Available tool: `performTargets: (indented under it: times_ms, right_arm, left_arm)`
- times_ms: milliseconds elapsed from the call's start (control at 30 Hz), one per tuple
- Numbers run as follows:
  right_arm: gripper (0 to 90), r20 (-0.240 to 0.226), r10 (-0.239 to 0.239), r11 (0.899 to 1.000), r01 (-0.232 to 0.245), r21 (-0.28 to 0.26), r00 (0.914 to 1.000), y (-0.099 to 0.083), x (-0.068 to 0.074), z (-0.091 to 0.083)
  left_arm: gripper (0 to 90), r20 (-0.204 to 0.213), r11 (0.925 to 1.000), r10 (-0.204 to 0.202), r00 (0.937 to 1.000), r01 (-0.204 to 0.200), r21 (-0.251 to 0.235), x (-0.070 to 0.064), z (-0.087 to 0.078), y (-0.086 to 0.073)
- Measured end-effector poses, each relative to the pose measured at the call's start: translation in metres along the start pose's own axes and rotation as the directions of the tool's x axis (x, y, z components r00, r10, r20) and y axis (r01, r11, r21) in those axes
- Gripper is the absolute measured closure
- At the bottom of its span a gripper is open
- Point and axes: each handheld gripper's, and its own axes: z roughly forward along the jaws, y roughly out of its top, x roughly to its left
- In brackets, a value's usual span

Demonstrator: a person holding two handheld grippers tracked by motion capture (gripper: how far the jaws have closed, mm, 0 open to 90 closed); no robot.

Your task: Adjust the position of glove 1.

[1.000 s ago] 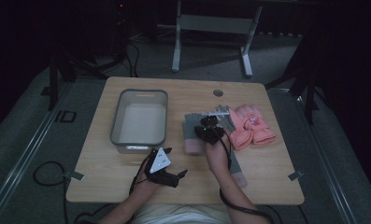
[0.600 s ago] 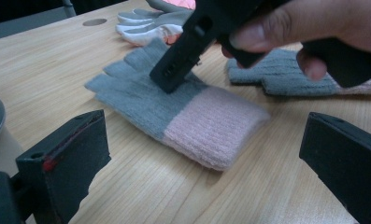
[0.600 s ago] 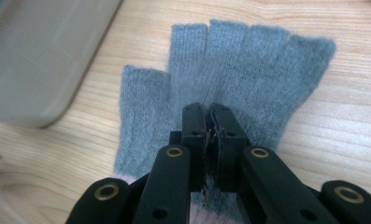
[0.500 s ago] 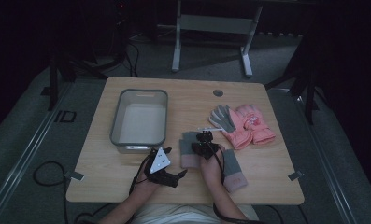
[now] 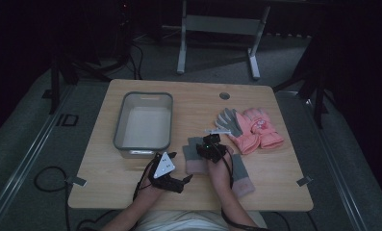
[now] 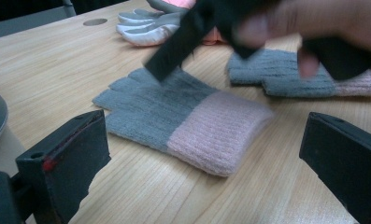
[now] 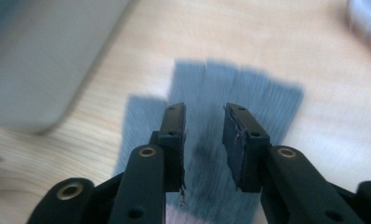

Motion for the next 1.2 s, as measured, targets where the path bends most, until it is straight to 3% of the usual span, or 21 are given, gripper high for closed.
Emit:
performTargets:
  times_ms: [133,167,267,433,500,633,833,1000,1200]
  right_arm:
    - [64.0,-0.033,-0.042,0.999,0.041,-0.028,0.9986,0.011,-0.009,-0.011]
    - [62.5,-0.046,-0.106,0.994,0.106,-0.007,0.9933,0.018,-0.016,-0.016]
    - [62.3,-0.069,-0.176,0.984,0.176,0.002,0.982,0.019,-0.024,-0.024]
    - [60.6,-0.143,-0.244,0.969,0.245,-0.008,0.9591,0.014,-0.046,-0.041]
    - [60.7,-0.146,-0.269,0.962,0.273,0.009,0.952,0.008,-0.056,-0.047]
    - [58.9,-0.168,-0.302,0.95,0.311,0.027,0.9382,-0.006,-0.079,-0.056]
    - [60.7,-0.164,-0.3,0.946,0.316,0.079,0.9397,-0.03,-0.106,-0.066]
    - [60.7,-0.172,-0.329,0.93,0.35,0.115,0.9288,-0.051,-0.11,-0.066]
    - [61.2,-0.164,-0.357,0.914,0.381,0.143,0.9194,-0.061,-0.109,-0.057]
  left_arm:
    - [1.1,0.002,1.0,-0.005,1.0,0.005,-0.001,0.0,0.0,0.0]
    - [1.1,0.003,1.0,-0.006,1.0,0.006,-0.001,0.001,0.0,0.0]
    - [1.1,0.002,1.0,-0.007,1.0,0.007,-0.001,0.001,0.0,0.0]
    - [1.1,0.004,1.0,-0.008,1.0,0.008,-0.001,0.001,0.0,0.0]
    - [1.1,0.003,1.0,-0.009,1.0,0.009,-0.002,0.001,0.0,0.0]
    - [1.1,0.0,1.0,-0.009,1.0,0.009,0.0,0.001,0.0,0.0]
    - [1.1,-0.006,1.0,-0.004,1.0,0.004,0.004,0.0,0.0,0.0]
    - [1.1,-0.006,1.0,-0.003,1.0,0.003,0.004,0.0,0.0,0.0]
    - [1.1,-0.006,1.0,-0.003,1.0,0.003,0.004,0.0,0.0,0.0]
